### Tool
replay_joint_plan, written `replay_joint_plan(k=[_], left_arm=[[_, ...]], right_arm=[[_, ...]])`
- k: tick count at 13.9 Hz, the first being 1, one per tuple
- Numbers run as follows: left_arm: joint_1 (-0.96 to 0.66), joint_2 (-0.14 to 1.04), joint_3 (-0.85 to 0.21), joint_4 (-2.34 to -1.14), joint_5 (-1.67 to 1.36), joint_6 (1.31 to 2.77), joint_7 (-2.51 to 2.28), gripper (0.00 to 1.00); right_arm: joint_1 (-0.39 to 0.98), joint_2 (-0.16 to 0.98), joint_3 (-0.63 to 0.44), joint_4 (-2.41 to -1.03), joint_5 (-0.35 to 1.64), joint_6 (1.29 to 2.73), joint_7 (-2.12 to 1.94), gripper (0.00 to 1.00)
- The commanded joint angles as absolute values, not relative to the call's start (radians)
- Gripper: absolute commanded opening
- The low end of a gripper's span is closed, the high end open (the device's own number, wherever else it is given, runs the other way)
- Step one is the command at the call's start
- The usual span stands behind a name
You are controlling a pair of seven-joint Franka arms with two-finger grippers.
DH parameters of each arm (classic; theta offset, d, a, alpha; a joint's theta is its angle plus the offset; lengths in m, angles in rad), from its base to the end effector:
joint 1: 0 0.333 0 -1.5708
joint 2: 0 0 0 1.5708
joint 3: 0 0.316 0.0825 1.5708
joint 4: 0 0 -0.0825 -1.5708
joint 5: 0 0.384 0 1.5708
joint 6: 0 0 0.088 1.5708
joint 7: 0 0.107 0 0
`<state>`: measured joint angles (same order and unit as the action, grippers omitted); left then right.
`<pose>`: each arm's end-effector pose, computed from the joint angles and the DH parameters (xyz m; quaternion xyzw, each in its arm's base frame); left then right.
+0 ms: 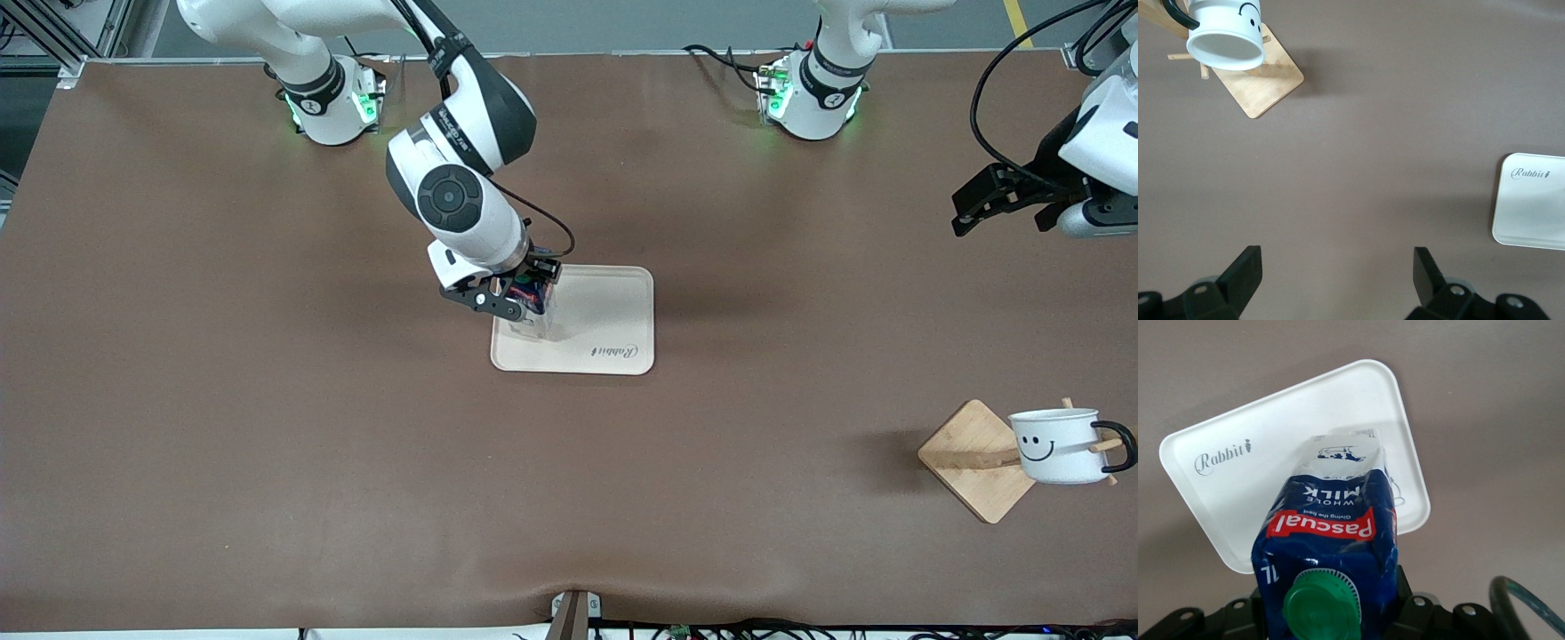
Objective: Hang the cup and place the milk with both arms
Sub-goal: 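Close the right gripper around the milk carton's top, then lift and carry the milk carton with the right gripper off the tray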
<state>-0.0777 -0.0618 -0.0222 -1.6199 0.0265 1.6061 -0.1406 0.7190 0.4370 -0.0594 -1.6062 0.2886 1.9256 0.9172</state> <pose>0.5363 -0.0514 0.6382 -0.9994 -0.0202 -0.0255 0.0110 0.5097 0.4262 0.3690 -0.9743 0.1824 0.1250 0.0432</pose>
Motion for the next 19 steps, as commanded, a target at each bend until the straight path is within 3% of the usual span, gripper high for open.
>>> replay_joint_plan(k=[1, 7, 19], left_arm=[[-0.077, -0.071, -0.021, -1.614, 0.028, 1.609, -0.126, 1.0], [-0.078, -0.068, -0.021, -1.617, 0.028, 1.609, -0.12, 1.0], [-0.078, -0.074, -0.023, -1.618, 0.029, 1.602, -0.12, 1.0]], right_arm=[[0.635, 0.42, -0.052, -1.519, 0.288, 1.765, 0.928, 0.0], [0.433, 0.358, -0.055, -1.505, 0.282, 1.537, 0.744, 0.0], [0.131, 0.264, -0.057, -1.706, 0.147, 1.537, 0.241, 0.0]])
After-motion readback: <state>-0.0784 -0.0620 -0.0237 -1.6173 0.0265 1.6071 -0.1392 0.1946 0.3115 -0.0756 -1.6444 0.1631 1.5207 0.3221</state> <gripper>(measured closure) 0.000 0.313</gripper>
